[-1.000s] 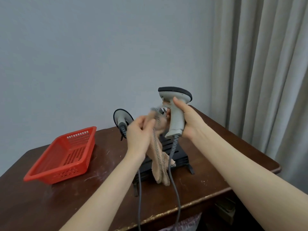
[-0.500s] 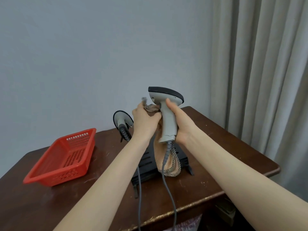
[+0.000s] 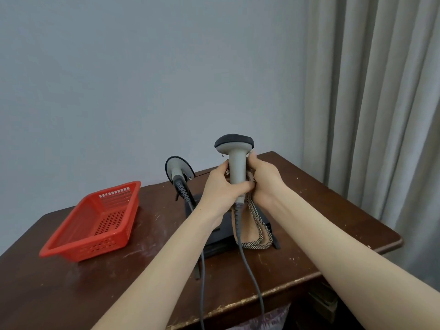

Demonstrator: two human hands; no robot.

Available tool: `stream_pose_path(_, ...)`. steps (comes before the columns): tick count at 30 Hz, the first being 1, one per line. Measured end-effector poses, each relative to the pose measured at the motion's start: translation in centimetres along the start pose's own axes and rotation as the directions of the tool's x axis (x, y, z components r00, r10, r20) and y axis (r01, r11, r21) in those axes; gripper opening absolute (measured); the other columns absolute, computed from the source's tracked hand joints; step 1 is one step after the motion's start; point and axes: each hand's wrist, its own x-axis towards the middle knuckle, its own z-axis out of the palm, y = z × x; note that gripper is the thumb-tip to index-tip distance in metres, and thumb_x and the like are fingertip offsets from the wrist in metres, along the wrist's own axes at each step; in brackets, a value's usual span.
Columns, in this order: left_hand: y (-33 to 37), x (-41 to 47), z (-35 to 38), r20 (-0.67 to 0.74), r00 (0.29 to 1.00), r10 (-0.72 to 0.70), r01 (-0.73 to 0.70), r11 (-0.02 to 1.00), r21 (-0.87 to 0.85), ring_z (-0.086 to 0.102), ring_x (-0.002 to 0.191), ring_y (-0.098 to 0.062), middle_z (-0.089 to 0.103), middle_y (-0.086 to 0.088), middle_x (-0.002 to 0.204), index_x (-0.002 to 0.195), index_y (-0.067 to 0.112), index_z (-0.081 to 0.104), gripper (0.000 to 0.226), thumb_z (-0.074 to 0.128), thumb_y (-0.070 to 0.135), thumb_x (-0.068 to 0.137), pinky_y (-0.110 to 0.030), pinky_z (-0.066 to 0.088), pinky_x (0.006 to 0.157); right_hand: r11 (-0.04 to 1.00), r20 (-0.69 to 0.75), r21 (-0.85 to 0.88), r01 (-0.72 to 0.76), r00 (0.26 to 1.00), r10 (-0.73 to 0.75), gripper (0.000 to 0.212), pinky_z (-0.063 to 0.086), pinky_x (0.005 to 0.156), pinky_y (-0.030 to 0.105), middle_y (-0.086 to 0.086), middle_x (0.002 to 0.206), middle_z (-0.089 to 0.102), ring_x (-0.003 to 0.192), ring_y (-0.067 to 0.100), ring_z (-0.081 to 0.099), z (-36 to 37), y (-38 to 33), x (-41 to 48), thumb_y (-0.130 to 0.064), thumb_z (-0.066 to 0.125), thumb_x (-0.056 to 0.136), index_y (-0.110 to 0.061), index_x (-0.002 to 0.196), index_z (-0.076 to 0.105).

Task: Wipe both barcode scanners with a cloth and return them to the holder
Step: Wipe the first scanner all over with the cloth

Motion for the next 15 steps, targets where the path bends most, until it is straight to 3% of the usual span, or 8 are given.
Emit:
stream_pose_path(2,0.2,0.0,0.0,-0.06,0.997,-0.051,0.044,0.991,-0.123,0.059,0.061,-0.012,0.062,-0.004,0.078,0.102,0.016,0.064,0.029,0.063,-0.003,0.079,-0.02,0.049,0.053,0.999,0.031,0.028,0.025,0.999,-0.026,0.022,0.059,0.061,0.035,0.015,0.092,0.069,0.074,0.025,0.071,-0.4,0.0,-0.3,-0.009,0.048,0.099,0.0,0.112,0.062)
stream_pose_path(4,0.4,0.0,-0.3,-0.098,0.992,-0.084,0.06,0.972,-0.228,0.055,0.058,-0.014,0.061,-0.008,0.077,0.093,0.016,0.065,0.022,0.058,-0.003,0.083,-0.025,0.048,0.054,0.989,-0.052,0.089,0.121,0.992,-0.117,0.026,0.06,0.069,0.032,0.016,0.1,0.068,0.08,0.022,0.07,-1.2,-0.1,-0.2,0.003,0.056,0.091,-0.002,0.116,0.059)
stream_pose_path(6,0.2,0.2,-0.5,-0.129,0.986,-0.107,0.071,0.965,-0.254,0.052,0.057,-0.017,0.06,-0.012,0.081,0.088,0.017,0.064,0.018,0.057,0.001,0.085,-0.029,0.045,0.056,0.958,-0.158,0.082,0.276,0.952,-0.261,0.034,0.057,0.081,0.033,0.016,0.113,0.064,0.094,0.022,0.068,-1.9,-0.5,0.0,0.003,0.066,0.084,-0.009,0.114,0.055)
stream_pose_path(8,-0.2,0.1,-0.4,-0.161,0.982,-0.097,0.057,0.969,-0.24,0.051,0.059,-0.018,0.062,-0.012,0.083,0.092,0.019,0.064,0.014,0.056,0.007,0.089,-0.031,0.045,0.059,0.901,-0.148,-0.051,0.43,0.889,-0.432,0.034,0.057,0.082,0.033,0.011,0.109,0.066,0.094,0.018,0.069,-1.9,-1.1,-0.3,-0.001,0.072,0.08,-0.018,0.106,0.057)
stream_pose_path(9,-0.3,0.0,-0.1,-0.168,0.982,-0.087,0.046,0.971,-0.236,0.053,0.061,-0.019,0.064,-0.011,0.084,0.097,0.017,0.065,0.011,0.056,0.014,0.092,-0.033,0.046,0.061,0.858,-0.102,-0.132,0.496,0.854,-0.51,0.029,0.056,0.077,0.027,0.006,0.101,0.069,0.089,0.012,0.069,-1.6,-1.3,-0.7,-0.003,0.072,0.08,-0.019,0.102,0.06)
stream_pose_path(11,-0.4,-0.2,0.4,-0.162,0.982,-0.101,0.055,0.962,-0.269,0.057,0.068,-0.021,0.066,-0.011,0.086,0.106,0.011,0.065,0.027,0.049,0.032,0.098,-0.035,0.049,0.064,0.747,0.022,-0.3,0.593,0.787,-0.616,0.022,0.052,0.062,0.017,-0.006,0.087,0.07,0.075,0.003,0.067,-0.8,-1.6,-1.4,-0.002,0.067,0.083,-0.021,0.094,0.066)
stream_pose_path(13,0.0,-0.2,0.7,-0.148,0.975,-0.165,0.101,0.926,-0.365,0.059,0.068,-0.02,0.067,-0.01,0.082,0.106,0.008,0.064,0.045,0.037,0.044,0.1,-0.032,0.05,0.06,0.618,0.17,-0.439,0.652,0.736,-0.655,0.026,0.053,0.059,0.02,-0.013,0.085,0.07,0.076,0.003,0.066,-0.4,-1.2,-1.7,-0.002,0.063,0.086,-0.027,0.091,0.07)
stream_pose_path(15,0.2,0.0,0.5,-0.136,0.971,-0.195,0.11,0.875,-0.472,0.061,0.067,-0.018,0.068,-0.008,0.079,0.103,0.01,0.065,0.053,0.03,0.049,0.1,-0.028,0.048,0.055,0.477,0.343,-0.487,0.731,0.663,-0.666,0.03,0.057,0.065,0.027,-0.012,0.091,0.069,0.085,0.007,0.066,-0.6,-0.3,-2.0,-0.001,0.064,0.086,-0.029,0.09,0.073)
